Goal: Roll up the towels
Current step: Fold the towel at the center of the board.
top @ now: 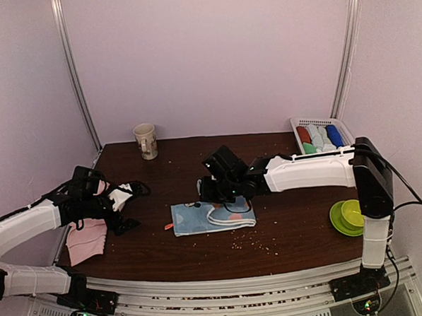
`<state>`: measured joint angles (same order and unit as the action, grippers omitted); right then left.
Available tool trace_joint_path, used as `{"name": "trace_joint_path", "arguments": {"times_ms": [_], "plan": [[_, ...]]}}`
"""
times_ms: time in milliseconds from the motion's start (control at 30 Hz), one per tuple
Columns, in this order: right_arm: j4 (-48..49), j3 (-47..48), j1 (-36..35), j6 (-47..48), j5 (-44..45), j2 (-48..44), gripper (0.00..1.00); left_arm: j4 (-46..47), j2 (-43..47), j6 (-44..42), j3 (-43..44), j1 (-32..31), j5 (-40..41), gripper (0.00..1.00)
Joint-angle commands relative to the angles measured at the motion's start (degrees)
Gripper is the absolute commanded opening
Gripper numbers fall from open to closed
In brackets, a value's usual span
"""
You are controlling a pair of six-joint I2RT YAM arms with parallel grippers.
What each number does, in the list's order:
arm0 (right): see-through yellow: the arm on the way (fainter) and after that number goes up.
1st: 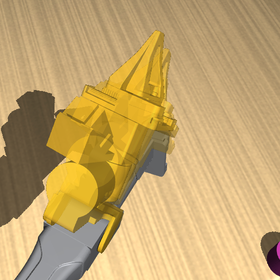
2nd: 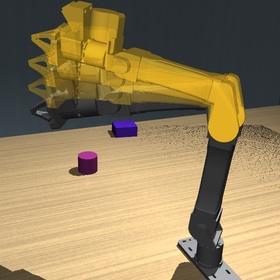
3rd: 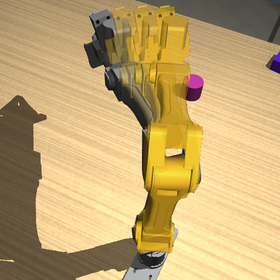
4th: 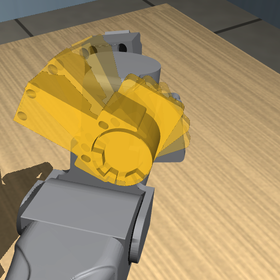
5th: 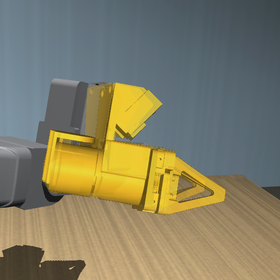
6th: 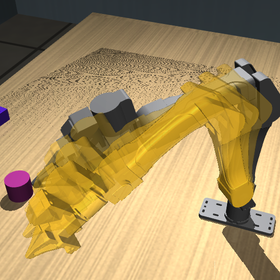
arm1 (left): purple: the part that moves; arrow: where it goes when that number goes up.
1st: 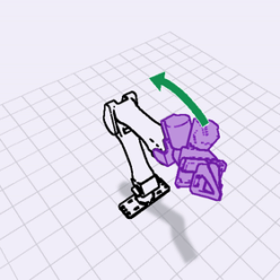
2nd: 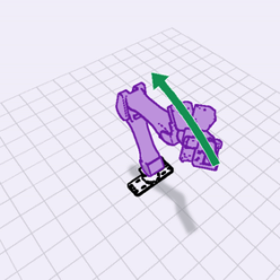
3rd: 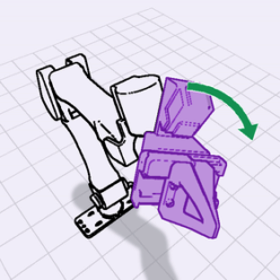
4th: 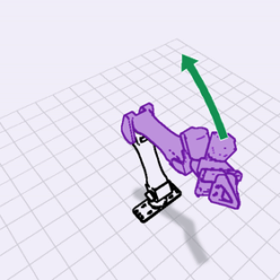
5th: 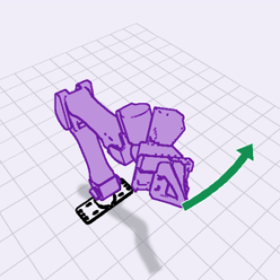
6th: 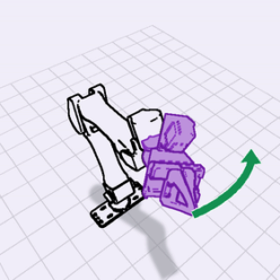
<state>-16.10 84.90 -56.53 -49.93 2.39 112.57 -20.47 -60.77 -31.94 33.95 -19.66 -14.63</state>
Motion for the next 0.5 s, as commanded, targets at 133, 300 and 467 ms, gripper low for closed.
{"name": "trace_joint_path", "arguments": {"times_ms": [133, 300, 467], "plan": [[-0.2, 3.5, -1.4, -1.0, -0.6, 3.9, 0.00, 2.7, -0.3, 0.7, -0.7, 0.4, 0.0, 0.98], [0.4, 5.3, -2.2, -1.2, -1.7, 6.9, 0.00, 2.6, -0.4, 0.7, -0.7, 0.4, 0.0, 0.98], [-0.1, 7.8, -2.8, -1.0, -2.2, 9.5, 0.00, 2.6, -0.5, 0.7, -0.7, 0.5, 0.1, 0.98]]}}
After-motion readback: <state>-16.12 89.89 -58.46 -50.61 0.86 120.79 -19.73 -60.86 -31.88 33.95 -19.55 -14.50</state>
